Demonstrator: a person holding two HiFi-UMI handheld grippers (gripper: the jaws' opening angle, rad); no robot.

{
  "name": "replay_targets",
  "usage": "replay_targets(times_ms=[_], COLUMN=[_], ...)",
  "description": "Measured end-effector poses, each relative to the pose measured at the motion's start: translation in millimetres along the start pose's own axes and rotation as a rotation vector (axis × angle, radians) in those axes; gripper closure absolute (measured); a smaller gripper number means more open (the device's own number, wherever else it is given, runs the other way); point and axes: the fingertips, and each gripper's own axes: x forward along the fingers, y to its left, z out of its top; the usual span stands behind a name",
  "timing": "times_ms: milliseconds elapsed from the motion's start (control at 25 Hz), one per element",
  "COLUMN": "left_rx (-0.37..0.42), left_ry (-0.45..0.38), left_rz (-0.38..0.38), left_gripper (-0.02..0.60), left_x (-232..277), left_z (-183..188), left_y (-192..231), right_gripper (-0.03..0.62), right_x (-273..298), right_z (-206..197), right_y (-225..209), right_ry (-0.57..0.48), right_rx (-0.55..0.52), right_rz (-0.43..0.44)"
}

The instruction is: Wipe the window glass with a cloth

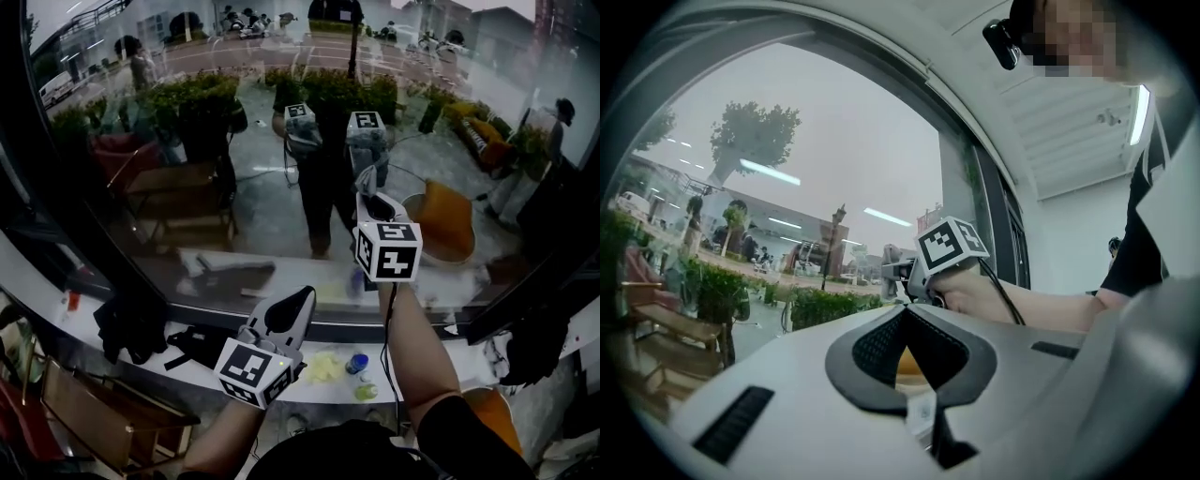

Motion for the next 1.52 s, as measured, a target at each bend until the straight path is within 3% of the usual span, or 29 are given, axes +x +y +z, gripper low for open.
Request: replay_targets(times_ms=[600,1520], left_rx=[0.025,0.028], left_ry=[0.001,0.012], left_rz=[0.130,0.106], left_gripper=[0.574,0.574], left_x=[-50,-49], left_z=[-3,-11], left_y=[54,54], right_gripper=[0.549,0.549], right_x=[49,51], right_z=[2,-2], right_y=[115,121], right_ry=[0.004,-0.012], right_rx=[0.019,0.030], right_rz=[0.184,0.208])
